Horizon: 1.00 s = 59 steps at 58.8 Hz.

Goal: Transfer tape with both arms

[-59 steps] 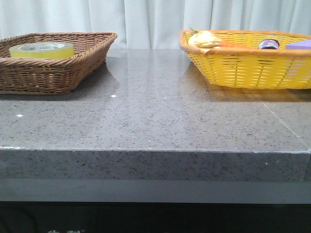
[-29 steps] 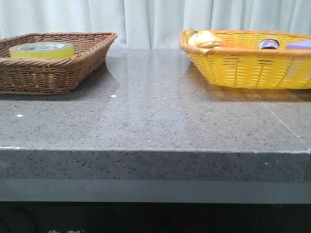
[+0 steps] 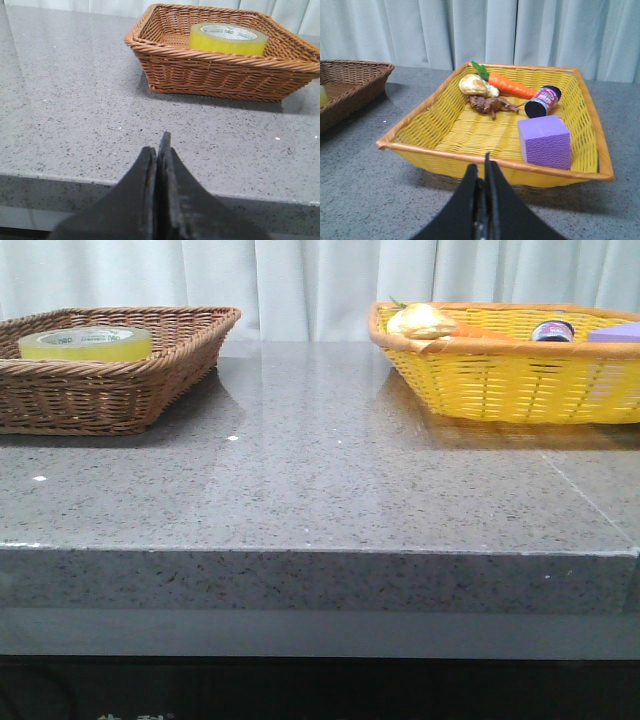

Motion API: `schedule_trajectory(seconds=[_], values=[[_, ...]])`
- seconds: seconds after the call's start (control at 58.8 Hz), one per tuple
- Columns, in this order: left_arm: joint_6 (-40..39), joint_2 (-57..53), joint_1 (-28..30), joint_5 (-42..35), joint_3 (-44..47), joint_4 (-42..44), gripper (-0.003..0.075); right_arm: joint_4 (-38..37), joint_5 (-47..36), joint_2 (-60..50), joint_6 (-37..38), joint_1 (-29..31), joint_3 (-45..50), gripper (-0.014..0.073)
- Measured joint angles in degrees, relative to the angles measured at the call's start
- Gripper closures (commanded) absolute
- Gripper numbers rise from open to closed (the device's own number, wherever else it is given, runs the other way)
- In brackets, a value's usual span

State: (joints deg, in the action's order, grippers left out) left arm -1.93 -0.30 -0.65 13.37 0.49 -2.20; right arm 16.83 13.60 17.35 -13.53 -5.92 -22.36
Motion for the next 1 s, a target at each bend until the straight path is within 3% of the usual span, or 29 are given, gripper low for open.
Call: schedule_trajectory(seconds=[0.289,0.698,1.004], values=[[0.0,0.0,0.0,0.0,0.0,0.0,0.074,-4.89,-7.13,-2.08,4.1,0.0,8.53,0.0714],[0.0,0.0,0.0,0.0,0.0,0.0,0.074,-4.66,-3.8,-16.69,4.44,1.81,21.55,0.0714],[0.0,0.0,0.0,-0.1,0.0,0.0,0.074,-4.04,-2.23,-17.91,4.47,1.8,23.92,0.0714]])
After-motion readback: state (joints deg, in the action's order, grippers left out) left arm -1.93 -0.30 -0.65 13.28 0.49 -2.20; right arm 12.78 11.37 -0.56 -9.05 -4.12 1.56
